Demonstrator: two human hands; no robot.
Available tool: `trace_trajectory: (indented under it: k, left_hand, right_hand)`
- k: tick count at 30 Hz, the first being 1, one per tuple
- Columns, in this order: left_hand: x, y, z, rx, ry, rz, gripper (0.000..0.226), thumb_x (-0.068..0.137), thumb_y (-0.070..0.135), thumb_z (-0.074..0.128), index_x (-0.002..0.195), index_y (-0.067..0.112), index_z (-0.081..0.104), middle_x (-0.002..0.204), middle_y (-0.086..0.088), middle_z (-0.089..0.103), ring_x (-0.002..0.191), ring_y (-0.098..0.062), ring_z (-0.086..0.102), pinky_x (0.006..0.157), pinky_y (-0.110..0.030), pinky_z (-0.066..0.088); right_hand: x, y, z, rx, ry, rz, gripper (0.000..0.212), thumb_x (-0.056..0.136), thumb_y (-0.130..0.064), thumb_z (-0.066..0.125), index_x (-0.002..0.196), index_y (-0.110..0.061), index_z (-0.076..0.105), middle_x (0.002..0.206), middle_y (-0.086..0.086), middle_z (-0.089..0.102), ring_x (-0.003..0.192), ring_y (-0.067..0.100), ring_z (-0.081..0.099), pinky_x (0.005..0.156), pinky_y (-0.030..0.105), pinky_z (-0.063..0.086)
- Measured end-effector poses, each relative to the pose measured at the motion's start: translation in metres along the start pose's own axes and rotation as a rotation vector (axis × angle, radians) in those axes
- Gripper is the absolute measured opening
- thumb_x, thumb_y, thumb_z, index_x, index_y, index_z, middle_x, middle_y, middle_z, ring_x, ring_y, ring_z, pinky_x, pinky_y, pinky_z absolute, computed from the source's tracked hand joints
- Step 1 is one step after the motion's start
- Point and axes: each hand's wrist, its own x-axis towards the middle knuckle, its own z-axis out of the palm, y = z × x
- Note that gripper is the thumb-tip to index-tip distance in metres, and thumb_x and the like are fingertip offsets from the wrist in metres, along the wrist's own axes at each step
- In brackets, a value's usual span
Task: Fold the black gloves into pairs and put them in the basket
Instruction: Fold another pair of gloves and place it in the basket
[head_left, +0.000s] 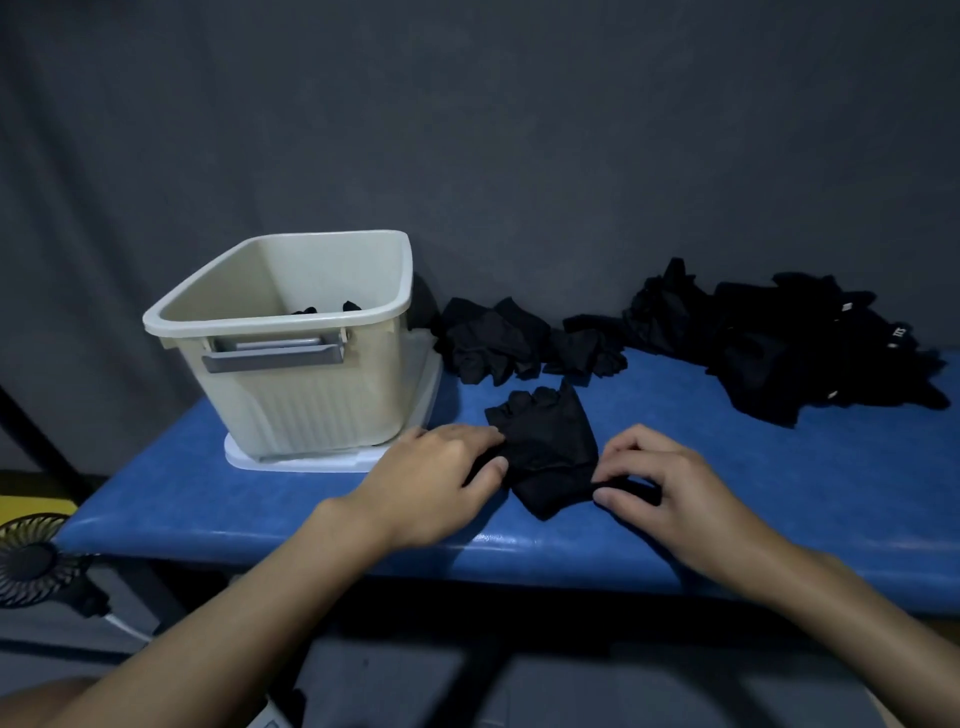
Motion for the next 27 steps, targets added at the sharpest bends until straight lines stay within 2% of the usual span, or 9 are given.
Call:
trace_trajectory:
  k: [4, 9, 12, 15, 19, 21, 23, 25, 27]
  left_hand:
    - [0.002, 0.0, 0.0, 0.062, -0.066, 0.0, 0.053, 0.104, 0.052, 0.027, 0.151, 0.031, 0.039, 0.158, 0.015, 0.035, 0.148, -0.01, 0.028, 0.115, -0.035, 0.025]
    - [0.007, 0.003, 0.002, 0.057, -0.011, -0.024, 0.054, 0.099, 0.059, 0.025, 0.137, 0.029, 0.05, 0.139, 0.012, 0.055, 0.129, -0.012, 0.049, 0.105, -0.038, 0.036]
    - [0.008, 0.009, 0.003, 0.025, 0.058, -0.036, 0.07, 0.088, 0.068, 0.015, 0.133, 0.028, 0.052, 0.126, 0.011, 0.054, 0.12, -0.014, 0.05, 0.101, -0.039, 0.038]
    - [0.01, 0.016, 0.004, 0.001, 0.096, -0.007, 0.073, 0.09, 0.066, 0.017, 0.139, 0.024, 0.049, 0.136, 0.011, 0.05, 0.127, -0.012, 0.046, 0.104, -0.035, 0.035]
    - [0.012, 0.02, 0.006, 0.031, 0.021, 0.004, 0.072, 0.093, 0.065, 0.025, 0.149, 0.022, 0.04, 0.153, 0.008, 0.041, 0.139, -0.012, 0.037, 0.112, -0.035, 0.03]
    - [0.012, 0.018, 0.01, 0.073, -0.042, 0.007, 0.072, 0.095, 0.065, 0.031, 0.154, 0.023, 0.03, 0.16, 0.006, 0.031, 0.146, -0.012, 0.028, 0.117, -0.036, 0.023]
    - [0.012, 0.015, 0.012, 0.099, -0.103, -0.002, 0.078, 0.094, 0.068, 0.032, 0.158, 0.024, 0.019, 0.165, 0.006, 0.019, 0.151, -0.013, 0.016, 0.121, -0.038, 0.017]
    - [0.013, 0.012, 0.012, 0.107, -0.122, -0.013, 0.085, 0.09, 0.073, 0.028, 0.158, 0.025, 0.014, 0.166, 0.007, 0.015, 0.153, -0.015, 0.011, 0.122, -0.041, 0.015]
    - [0.014, 0.011, 0.012, 0.116, -0.143, -0.026, 0.087, 0.088, 0.074, 0.028, 0.158, 0.025, 0.011, 0.166, 0.008, 0.013, 0.153, -0.019, 0.01, 0.121, -0.043, 0.016]
  right_hand:
    - [-0.006, 0.003, -0.008, 0.026, 0.007, 0.011, 0.019, 0.085, -0.017, 0.073, 0.081, -0.035, 0.067, 0.098, -0.013, 0.06, 0.095, 0.011, 0.061, 0.082, 0.014, 0.044]
    - [-0.004, 0.004, -0.007, 0.035, 0.015, 0.043, 0.013, 0.084, -0.022, 0.074, 0.081, -0.033, 0.067, 0.095, -0.013, 0.062, 0.094, 0.01, 0.062, 0.083, 0.017, 0.045]
    - [0.002, 0.004, -0.009, 0.034, 0.084, 0.023, 0.007, 0.087, -0.025, 0.069, 0.092, -0.029, 0.067, 0.095, -0.013, 0.062, 0.095, 0.009, 0.061, 0.083, 0.017, 0.045]
    - [0.015, 0.002, -0.011, 0.034, 0.143, 0.023, 0.014, 0.092, -0.025, 0.062, 0.105, -0.023, 0.067, 0.107, -0.017, 0.062, 0.108, 0.002, 0.057, 0.094, 0.017, 0.04]
    - [0.034, -0.001, -0.008, 0.063, -0.018, 0.099, 0.033, 0.094, -0.035, 0.059, 0.126, -0.029, 0.061, 0.13, -0.018, 0.055, 0.123, -0.005, 0.047, 0.106, 0.019, 0.034]
    - [0.04, 0.003, -0.006, -0.049, -0.166, 0.1, 0.046, 0.094, -0.04, 0.058, 0.138, -0.029, 0.051, 0.142, -0.017, 0.046, 0.134, -0.005, 0.035, 0.114, 0.022, 0.027]
    - [0.042, 0.009, -0.003, -0.222, -0.297, 0.093, 0.056, 0.094, -0.05, 0.052, 0.146, -0.032, 0.04, 0.154, -0.018, 0.033, 0.144, -0.003, 0.017, 0.121, 0.032, 0.016]
    - [0.041, 0.014, -0.003, -0.316, -0.343, 0.109, 0.059, 0.094, -0.057, 0.045, 0.149, -0.037, 0.033, 0.157, -0.022, 0.023, 0.147, -0.001, 0.007, 0.122, 0.036, 0.008]
    - [0.038, 0.014, -0.005, -0.353, -0.339, 0.122, 0.059, 0.094, -0.061, 0.04, 0.149, -0.04, 0.032, 0.156, -0.025, 0.02, 0.146, 0.0, 0.005, 0.12, 0.033, 0.004]
